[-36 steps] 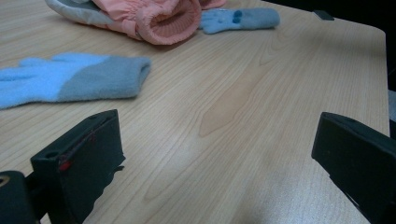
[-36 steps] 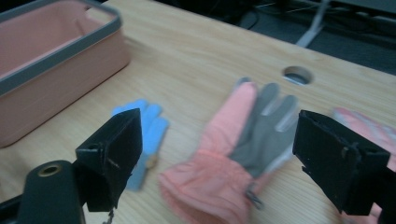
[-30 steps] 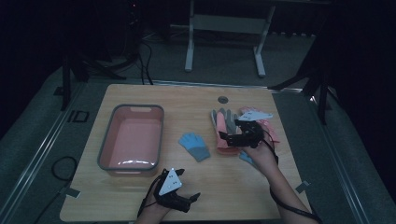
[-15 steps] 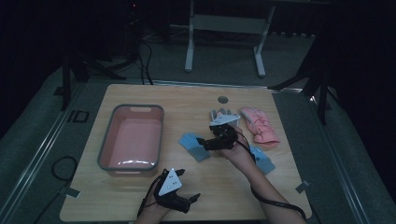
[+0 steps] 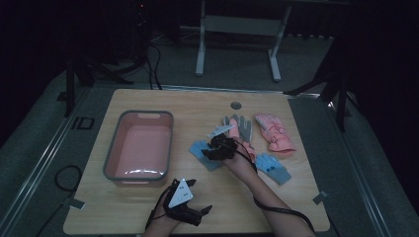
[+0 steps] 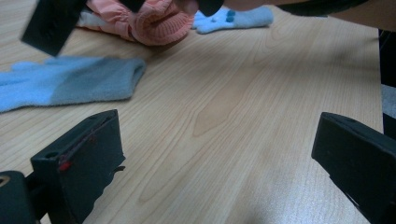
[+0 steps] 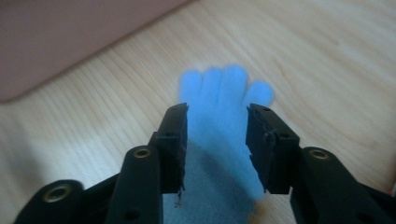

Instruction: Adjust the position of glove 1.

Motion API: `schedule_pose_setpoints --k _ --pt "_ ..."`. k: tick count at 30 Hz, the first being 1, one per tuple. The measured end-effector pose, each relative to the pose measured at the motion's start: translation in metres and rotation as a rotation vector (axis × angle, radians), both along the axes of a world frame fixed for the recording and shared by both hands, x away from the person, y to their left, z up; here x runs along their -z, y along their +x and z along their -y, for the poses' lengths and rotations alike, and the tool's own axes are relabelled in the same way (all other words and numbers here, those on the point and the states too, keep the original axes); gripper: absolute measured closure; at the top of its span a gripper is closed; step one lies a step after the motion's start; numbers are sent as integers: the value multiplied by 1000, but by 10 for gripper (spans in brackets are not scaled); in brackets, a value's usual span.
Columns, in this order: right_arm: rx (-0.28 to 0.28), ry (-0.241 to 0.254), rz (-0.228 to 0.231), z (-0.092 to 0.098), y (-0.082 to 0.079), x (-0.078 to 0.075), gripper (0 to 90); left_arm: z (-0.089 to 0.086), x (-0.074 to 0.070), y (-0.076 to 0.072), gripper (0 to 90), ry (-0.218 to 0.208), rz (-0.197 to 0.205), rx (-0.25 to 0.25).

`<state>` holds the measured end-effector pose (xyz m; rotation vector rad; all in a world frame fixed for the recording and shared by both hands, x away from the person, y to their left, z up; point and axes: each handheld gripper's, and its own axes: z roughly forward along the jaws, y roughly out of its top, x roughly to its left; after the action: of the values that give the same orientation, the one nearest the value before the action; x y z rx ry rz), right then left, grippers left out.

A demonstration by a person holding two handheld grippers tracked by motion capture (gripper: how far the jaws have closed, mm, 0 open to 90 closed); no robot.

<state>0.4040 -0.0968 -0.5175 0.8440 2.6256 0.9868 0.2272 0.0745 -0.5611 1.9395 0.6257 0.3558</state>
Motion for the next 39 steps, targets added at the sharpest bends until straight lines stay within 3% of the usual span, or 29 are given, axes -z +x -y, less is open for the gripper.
schedule_pose_setpoints --k 4,7,9,11,14,17,22,25,29,32,33,37,39 --pt "7 -20 -24 0 6 11 592 0 0 0 21 2 -1 1" --pt "15 -80 -24 -2 8 21 577 0 0 0 21 3 -1 1" --pt "13 -84 -21 -3 6 24 589 0 0 0 21 5 0 0" --pt "17 -86 -24 -4 6 24 632 0 0 0 21 7 -2 -1" --pt "10 -83 -26 -6 4 24 775 1 0 0 21 8 -3 -1" --pt "27 -78 -19 -9 1 25 813 1 0 0 21 8 -3 -2" --pt "86 5 -43 -8 -6 15 844 0 0 1 21 2 -9 -3" --pt "135 76 -32 -1 -15 -5 845 0 0 1 21 3 -9 -5" --pt "195 106 55 11 -35 -33 845 1 0 0 21 10 0 -10" --pt "212 130 63 18 -44 -43 845 1 0 0 21 11 0 -13" --pt "248 161 70 28 -53 -50 846 1 0 0 21 9 -2 -14" --pt "315 188 66 47 -72 -55 846 1 0 0 21 12 -4 -14" --pt "352 212 43 56 -81 -53 846 1 0 1 21 16 -5 -13"
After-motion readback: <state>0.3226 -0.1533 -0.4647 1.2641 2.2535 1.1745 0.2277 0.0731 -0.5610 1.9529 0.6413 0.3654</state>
